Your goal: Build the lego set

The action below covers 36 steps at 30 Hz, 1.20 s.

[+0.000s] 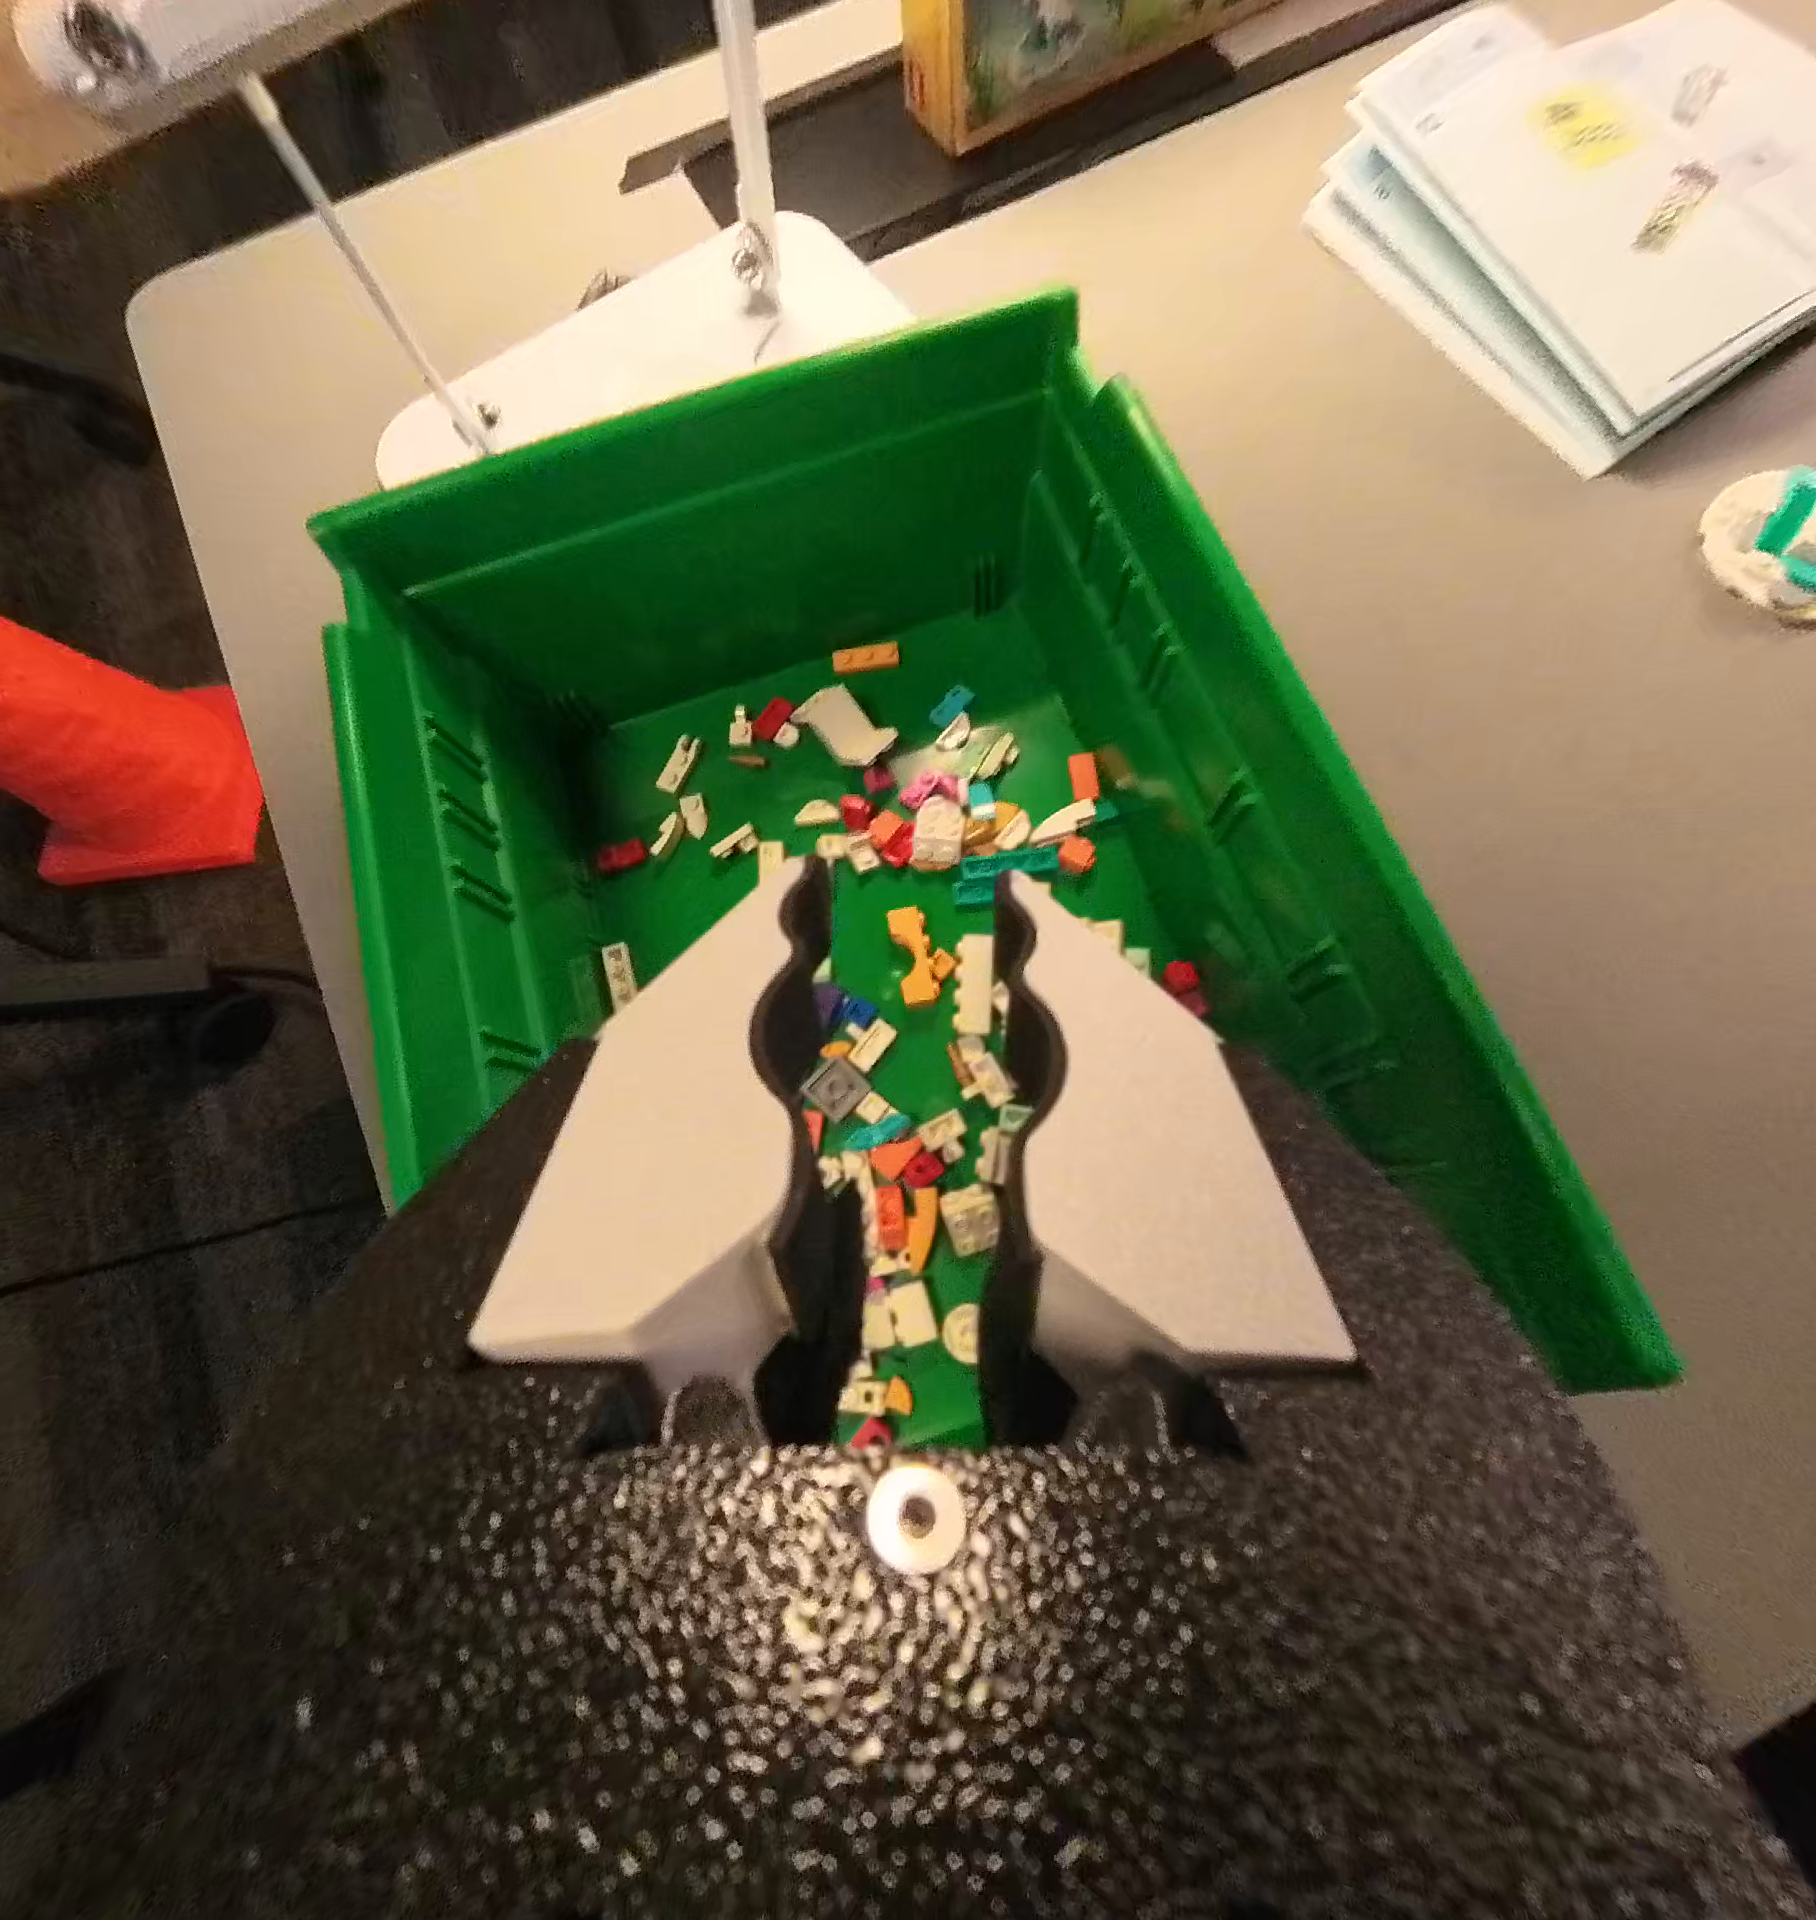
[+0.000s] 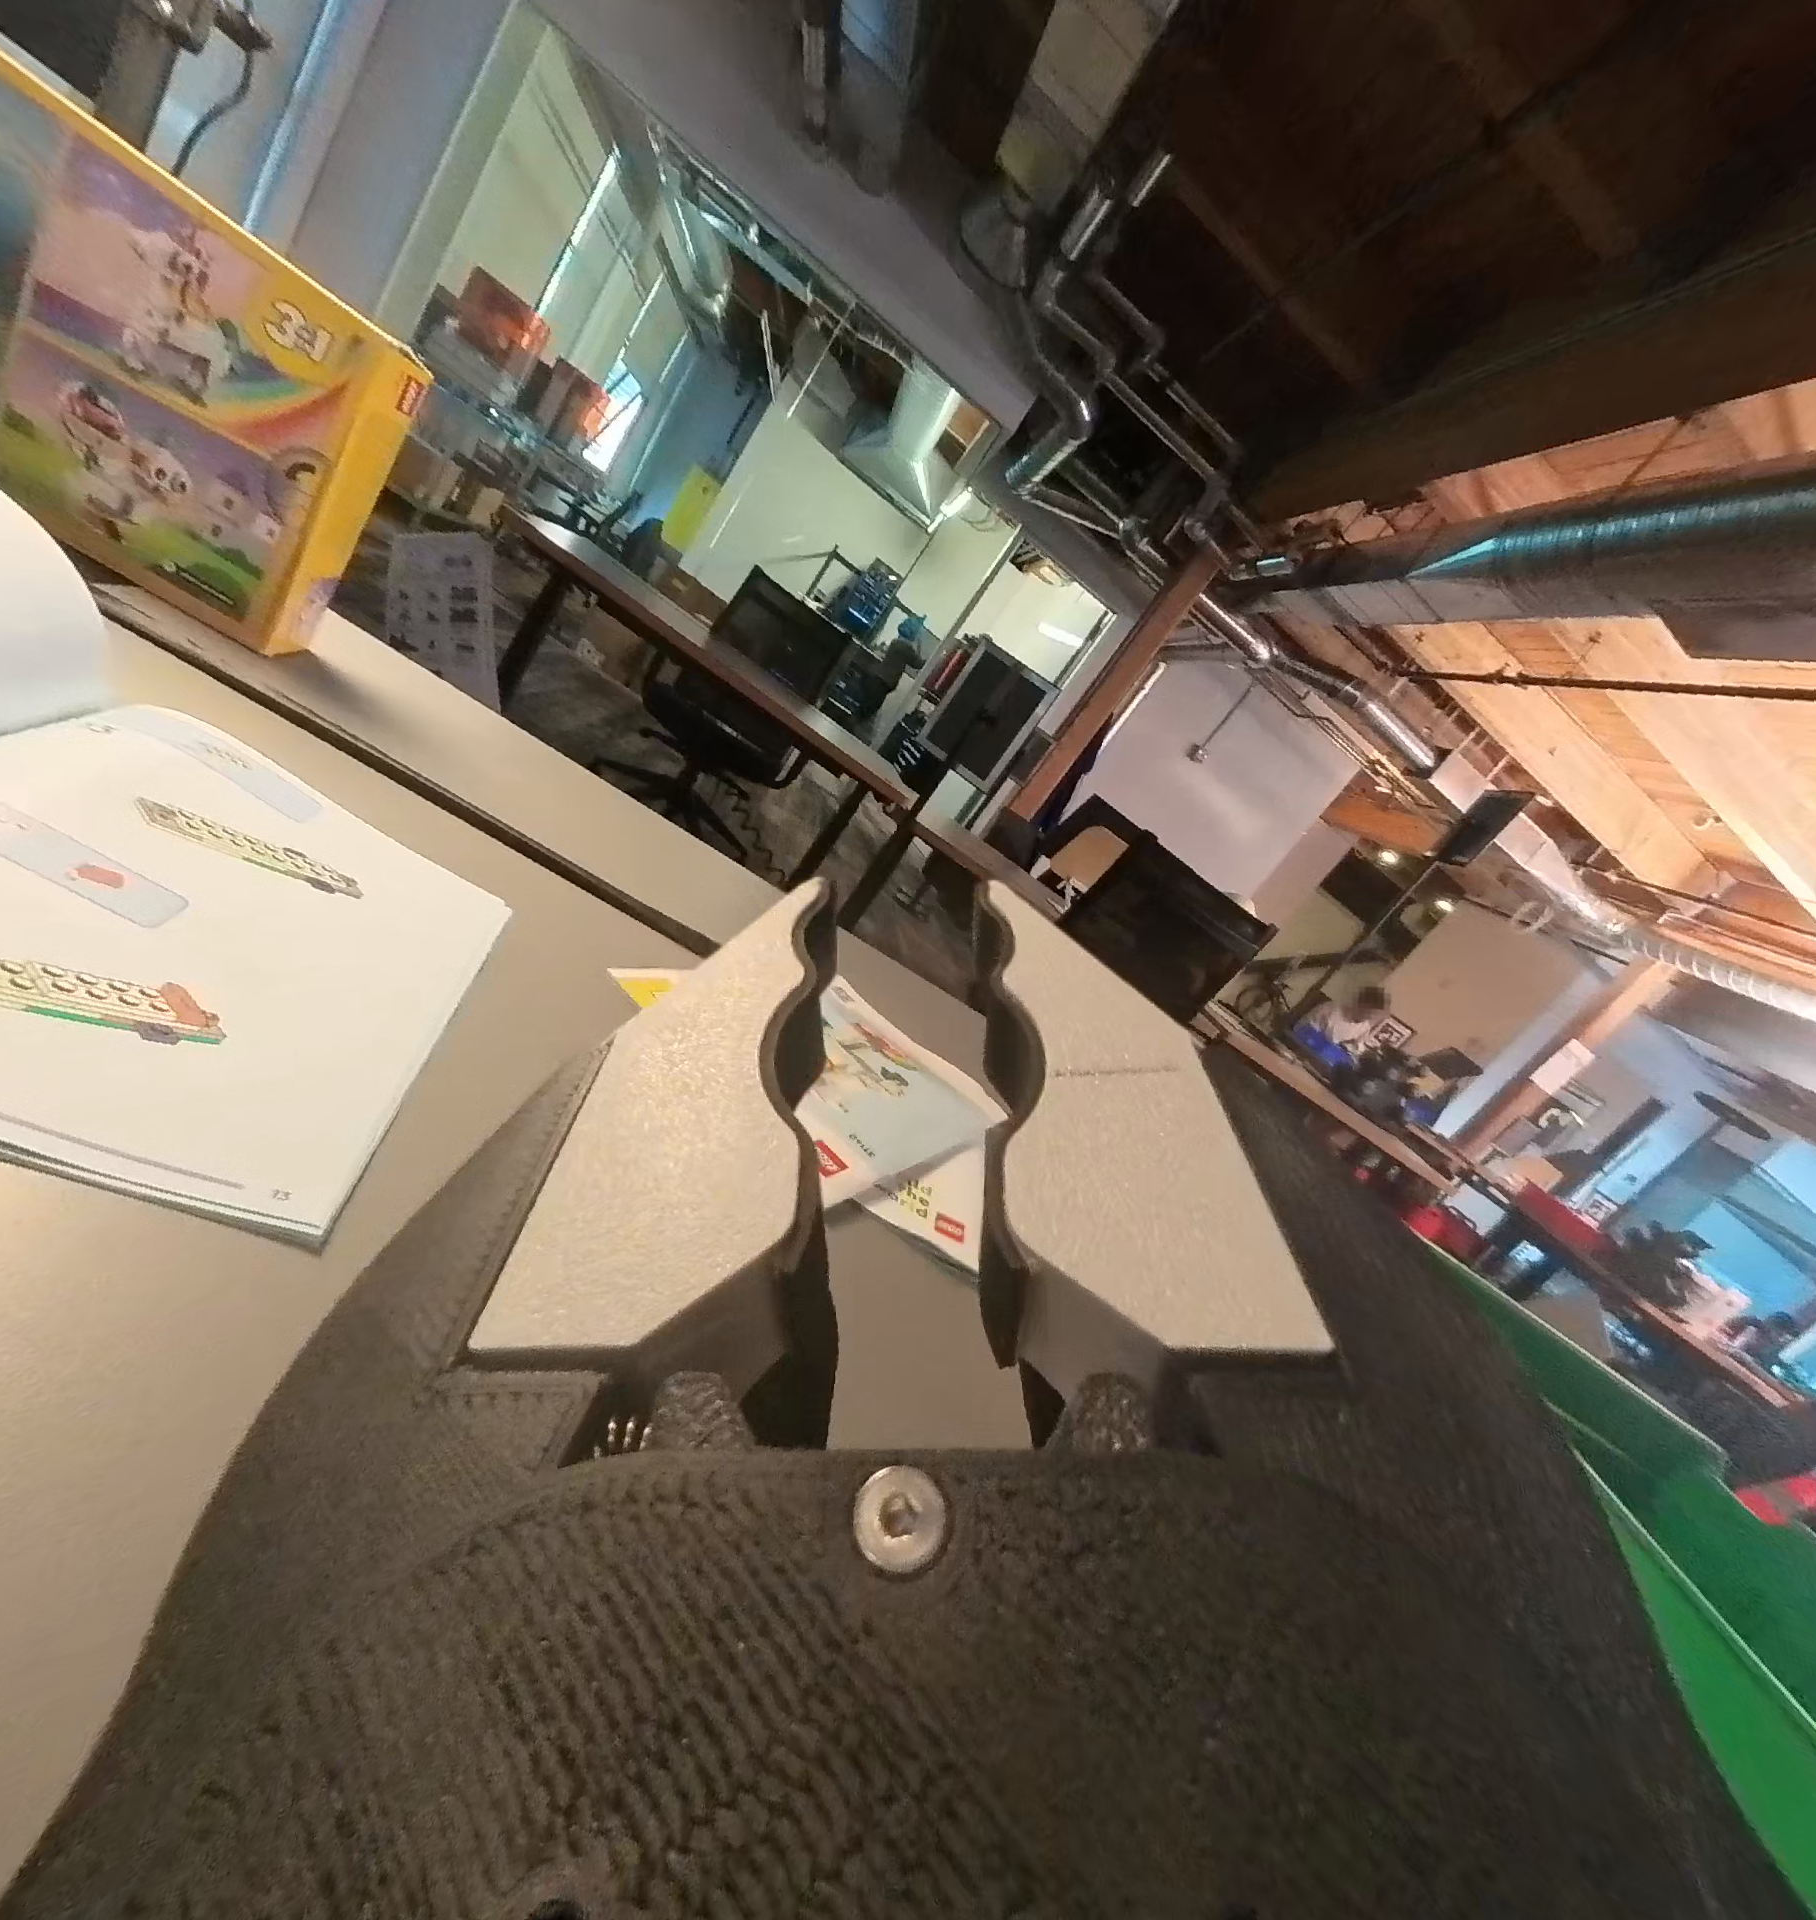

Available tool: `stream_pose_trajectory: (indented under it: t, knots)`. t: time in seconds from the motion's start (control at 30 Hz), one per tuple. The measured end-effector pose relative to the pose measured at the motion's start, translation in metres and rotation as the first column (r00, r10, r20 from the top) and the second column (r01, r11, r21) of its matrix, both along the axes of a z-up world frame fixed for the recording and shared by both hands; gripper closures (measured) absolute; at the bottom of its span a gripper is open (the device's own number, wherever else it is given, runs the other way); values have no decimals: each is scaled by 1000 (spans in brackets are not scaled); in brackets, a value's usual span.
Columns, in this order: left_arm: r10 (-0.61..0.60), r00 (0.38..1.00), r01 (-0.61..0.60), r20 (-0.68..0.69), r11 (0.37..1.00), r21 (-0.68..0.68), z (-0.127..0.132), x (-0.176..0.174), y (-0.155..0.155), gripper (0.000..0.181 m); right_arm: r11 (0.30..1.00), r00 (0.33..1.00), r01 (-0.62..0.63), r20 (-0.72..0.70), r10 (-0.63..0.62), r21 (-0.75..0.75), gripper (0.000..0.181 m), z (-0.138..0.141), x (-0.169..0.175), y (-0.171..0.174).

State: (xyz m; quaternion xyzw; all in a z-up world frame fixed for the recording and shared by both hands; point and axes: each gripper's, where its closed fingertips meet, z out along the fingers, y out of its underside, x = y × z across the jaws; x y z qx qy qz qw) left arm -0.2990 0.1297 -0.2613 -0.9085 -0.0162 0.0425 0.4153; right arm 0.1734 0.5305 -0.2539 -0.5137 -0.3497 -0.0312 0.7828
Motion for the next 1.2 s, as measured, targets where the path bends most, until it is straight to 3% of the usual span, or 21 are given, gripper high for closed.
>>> stream_pose_trajectory:
  t: [0.1,0.27,0.73,1.07,1.2]
  knots:
    - [-5,999,6,31,1000,-25,-12,-5,-6,166,1000,1000,10,26,-10,-5,158,-3,-2,3]
    - [40,998,-38,58,999,-38,-19,-18,-15,166,1000,999,27,39,-27,-3,158,-4,-2,6]
    - [112,994,-113,14,991,74,5,-28,-25,180,999,998,-28,54,29,-18,159,-8,-13,3]
    - [109,994,-109,16,994,6,-5,-16,-29,181,998,997,-57,53,57,-2,160,-6,-16,2]
    - [106,994,-106,-2,993,49,0,-15,-27,181,999,998,-50,41,50,-7,161,-6,-14,3]
